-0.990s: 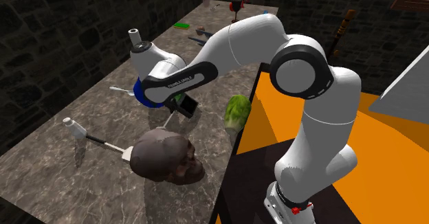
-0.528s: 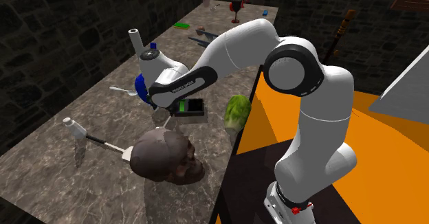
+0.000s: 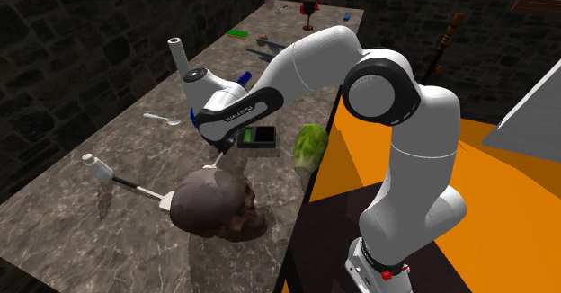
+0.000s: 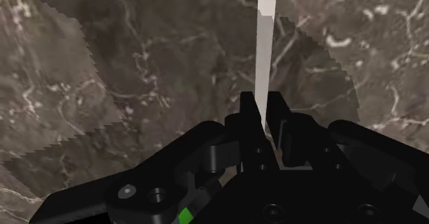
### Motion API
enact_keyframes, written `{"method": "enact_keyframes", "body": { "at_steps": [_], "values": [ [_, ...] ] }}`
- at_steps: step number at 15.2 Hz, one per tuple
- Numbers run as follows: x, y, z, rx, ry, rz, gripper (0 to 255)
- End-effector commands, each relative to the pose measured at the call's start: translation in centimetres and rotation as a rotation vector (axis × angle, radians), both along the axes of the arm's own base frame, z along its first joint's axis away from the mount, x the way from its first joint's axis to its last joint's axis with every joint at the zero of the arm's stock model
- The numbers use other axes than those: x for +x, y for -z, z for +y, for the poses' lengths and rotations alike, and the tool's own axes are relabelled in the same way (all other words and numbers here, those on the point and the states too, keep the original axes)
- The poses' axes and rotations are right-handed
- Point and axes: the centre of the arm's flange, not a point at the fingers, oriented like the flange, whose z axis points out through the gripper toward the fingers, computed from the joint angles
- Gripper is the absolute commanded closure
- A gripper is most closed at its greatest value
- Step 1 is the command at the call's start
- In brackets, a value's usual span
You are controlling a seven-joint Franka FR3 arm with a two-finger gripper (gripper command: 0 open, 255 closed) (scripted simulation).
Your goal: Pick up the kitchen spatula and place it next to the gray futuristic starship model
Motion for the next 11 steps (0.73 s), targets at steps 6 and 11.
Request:
{"method": "enact_keyframes", "body": {
  "at_steps": [6,11],
  "values": [
    [-0.1,-0.5,-0.1,-0.001,0.0,0.001,255],
    [-0.1,-3.2,-0.1,-0.001,0.0,0.001,255]
  ]
}}
